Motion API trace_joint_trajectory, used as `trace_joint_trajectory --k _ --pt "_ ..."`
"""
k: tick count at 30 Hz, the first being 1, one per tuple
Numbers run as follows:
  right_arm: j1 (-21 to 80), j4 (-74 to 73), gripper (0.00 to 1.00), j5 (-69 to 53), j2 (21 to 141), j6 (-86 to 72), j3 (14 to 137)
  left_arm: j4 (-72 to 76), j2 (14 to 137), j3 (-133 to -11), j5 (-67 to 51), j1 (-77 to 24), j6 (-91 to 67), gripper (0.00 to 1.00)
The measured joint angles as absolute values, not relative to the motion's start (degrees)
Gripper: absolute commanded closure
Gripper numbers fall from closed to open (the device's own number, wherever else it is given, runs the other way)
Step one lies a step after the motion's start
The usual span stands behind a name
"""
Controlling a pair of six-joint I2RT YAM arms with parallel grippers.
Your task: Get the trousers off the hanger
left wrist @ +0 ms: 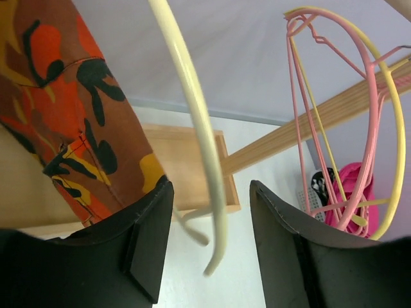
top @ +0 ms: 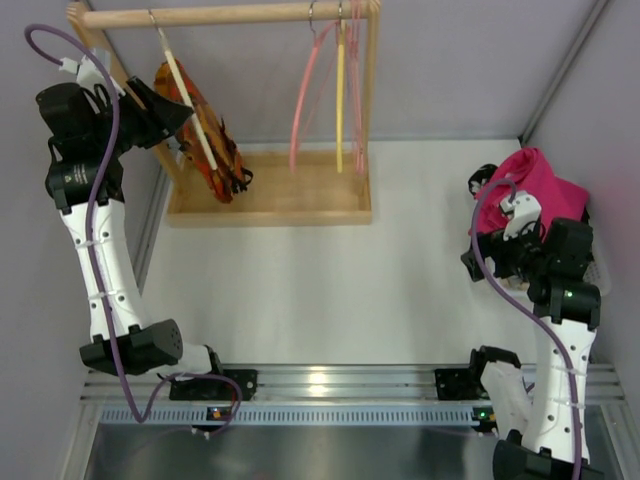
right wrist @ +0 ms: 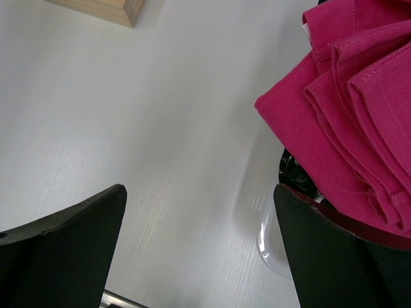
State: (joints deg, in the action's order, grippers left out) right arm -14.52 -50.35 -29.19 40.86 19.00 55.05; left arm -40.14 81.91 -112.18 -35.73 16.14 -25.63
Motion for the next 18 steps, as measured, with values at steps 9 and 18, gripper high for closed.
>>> trace_joint_trajectory --k 9,18 --pt "-14.5 -50.3 0.01 -29.2 40.9 18.9 54.7 -30.4 81.9 -105.0 -39.7 16.1 -36.9 0.48" --pt "-14.5 -50.3 0.01 -29.2 40.9 18.9 54.7 -14.6 81.9 -96.9 -41.3 16.1 -50.8 0.5"
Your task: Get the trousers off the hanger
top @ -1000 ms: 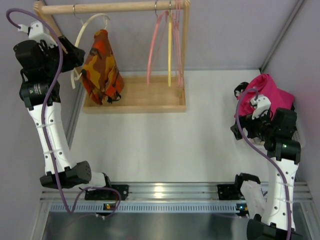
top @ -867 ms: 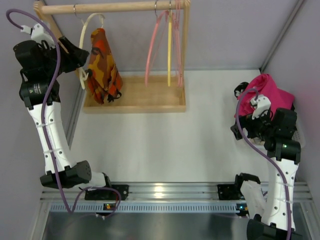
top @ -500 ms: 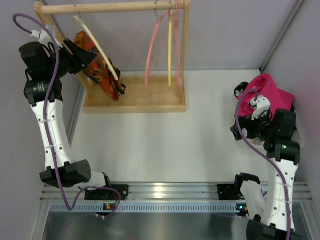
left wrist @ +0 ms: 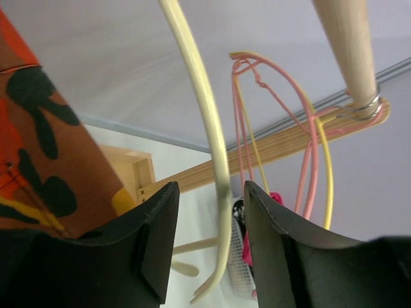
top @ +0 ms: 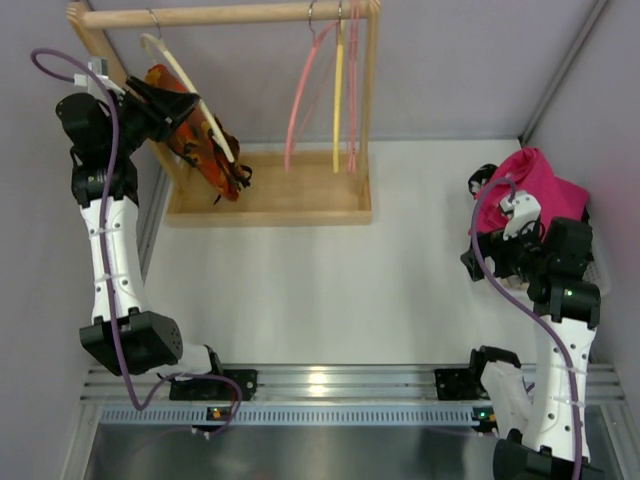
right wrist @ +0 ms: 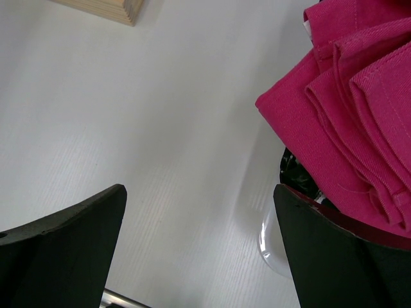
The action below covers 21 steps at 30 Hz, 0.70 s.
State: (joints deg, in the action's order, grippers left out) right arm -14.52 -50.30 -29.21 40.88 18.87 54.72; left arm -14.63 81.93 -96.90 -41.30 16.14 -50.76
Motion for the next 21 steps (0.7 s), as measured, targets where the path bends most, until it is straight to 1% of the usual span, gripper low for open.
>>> trace_joint_trajectory --k 4,7,21 --pt "-14.5 -50.3 0.01 -29.2 40.9 18.9 54.7 -7.4 82.0 -95.0 -42.6 16.1 -55.7 0.51" --pt "-14.5 -50.3 0.01 -29.2 41.0 18.9 54.7 -3.7 82.2 -94.3 -43.1 16.1 -58.7 0.55" --pt "-14.5 -50.2 0.0 -29.3 41.8 18.1 54.7 4.7 88.0 -94.2 -46.1 15.8 -68.5 0.59"
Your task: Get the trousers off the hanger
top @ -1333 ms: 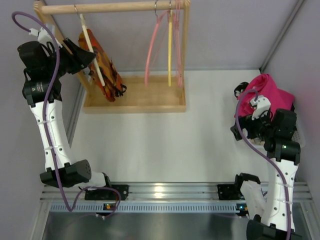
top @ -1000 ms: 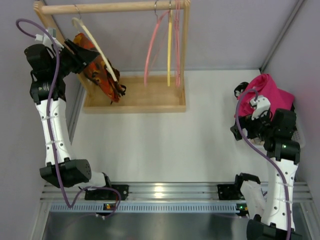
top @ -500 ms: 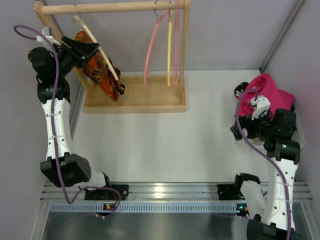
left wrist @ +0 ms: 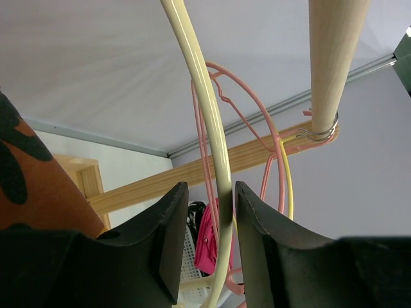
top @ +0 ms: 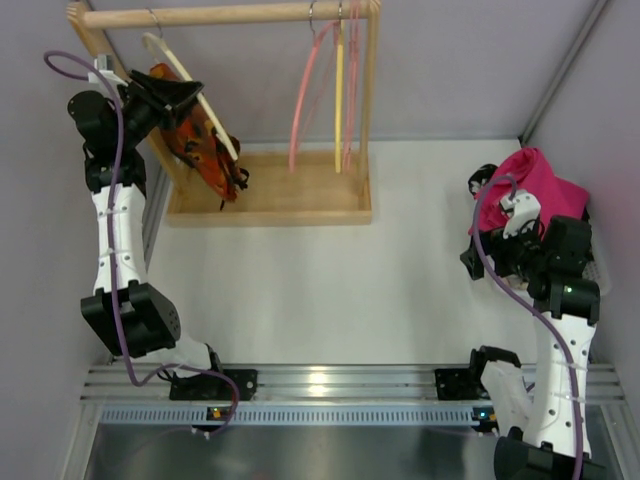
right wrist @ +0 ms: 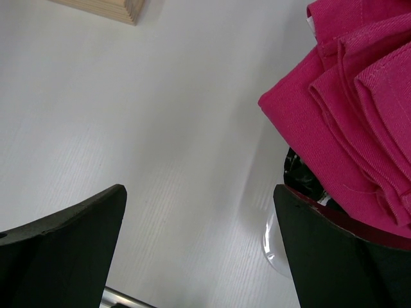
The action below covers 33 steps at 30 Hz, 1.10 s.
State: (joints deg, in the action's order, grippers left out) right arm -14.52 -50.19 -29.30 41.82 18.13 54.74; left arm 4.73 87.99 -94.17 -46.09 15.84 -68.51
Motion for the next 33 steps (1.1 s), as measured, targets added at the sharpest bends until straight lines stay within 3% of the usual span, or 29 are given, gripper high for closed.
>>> trace_joint_trajectory --k 16,18,19,22,33 --pt "-14.5 -49.8 0.01 -29.9 42.9 16.9 54.7 6.5 88.8 -94.2 -46.1 14.7 -71.5 0.6" --pt "-14.5 -49.7 0.0 -29.9 42.9 16.9 54.7 6.5 88.8 -94.2 -46.1 14.5 -71.8 0.69" --pt "-14.5 -49.7 0.01 -29.9 42.9 16.9 54.7 6.5 88.9 -94.2 -46.1 14.4 -72.0 0.81" --pt "-14.5 -49.7 0.01 -29.9 42.9 16.9 54.7 8.0 89.0 -94.3 -46.3 14.2 -73.2 0.99" --pt "-14.5 -49.5 0.01 -30.2 42.8 16.7 54.7 11.7 89.6 -94.3 -48.0 14.0 -80.1 1.0"
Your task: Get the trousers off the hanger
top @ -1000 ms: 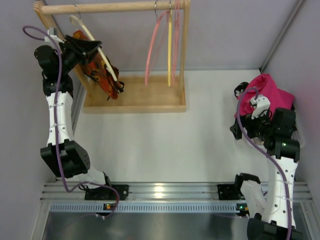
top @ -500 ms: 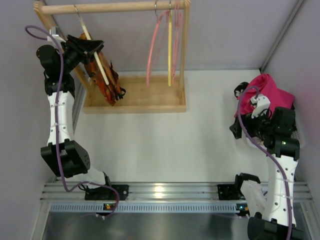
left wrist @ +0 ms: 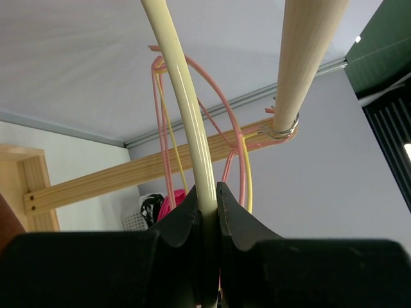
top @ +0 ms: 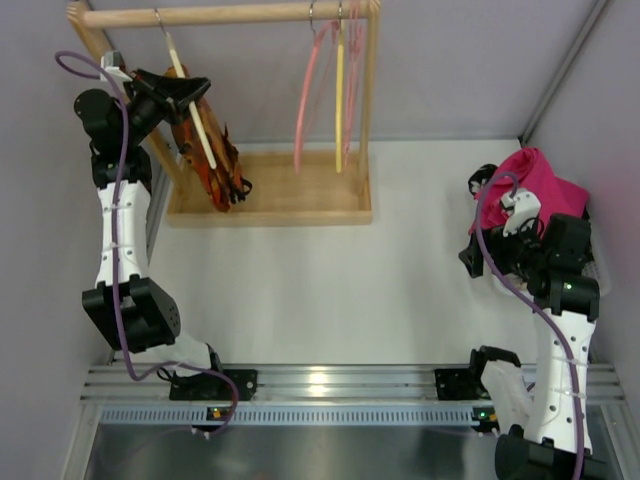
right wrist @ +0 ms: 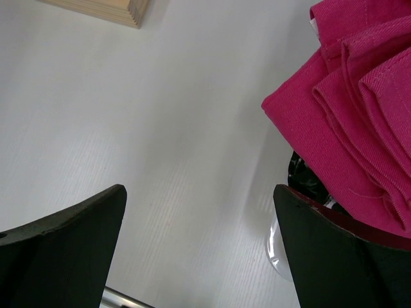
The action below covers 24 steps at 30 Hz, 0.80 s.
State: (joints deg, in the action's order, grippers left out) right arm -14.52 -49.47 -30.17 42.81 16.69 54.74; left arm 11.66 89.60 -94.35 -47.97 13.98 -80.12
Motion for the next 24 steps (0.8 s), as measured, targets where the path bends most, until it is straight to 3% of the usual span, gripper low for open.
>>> trace_joint_trajectory --k 13,24 --pt "-14.5 -49.2 0.01 -30.7 42.4 16.3 54.7 13.0 92.1 -103.3 -47.9 10.3 -84.6 1.0" --pt "-14.5 -46.7 0.01 -32.4 44.1 16.3 58.3 16.0 77.5 -84.7 -48.4 8.6 -83.0 1.0"
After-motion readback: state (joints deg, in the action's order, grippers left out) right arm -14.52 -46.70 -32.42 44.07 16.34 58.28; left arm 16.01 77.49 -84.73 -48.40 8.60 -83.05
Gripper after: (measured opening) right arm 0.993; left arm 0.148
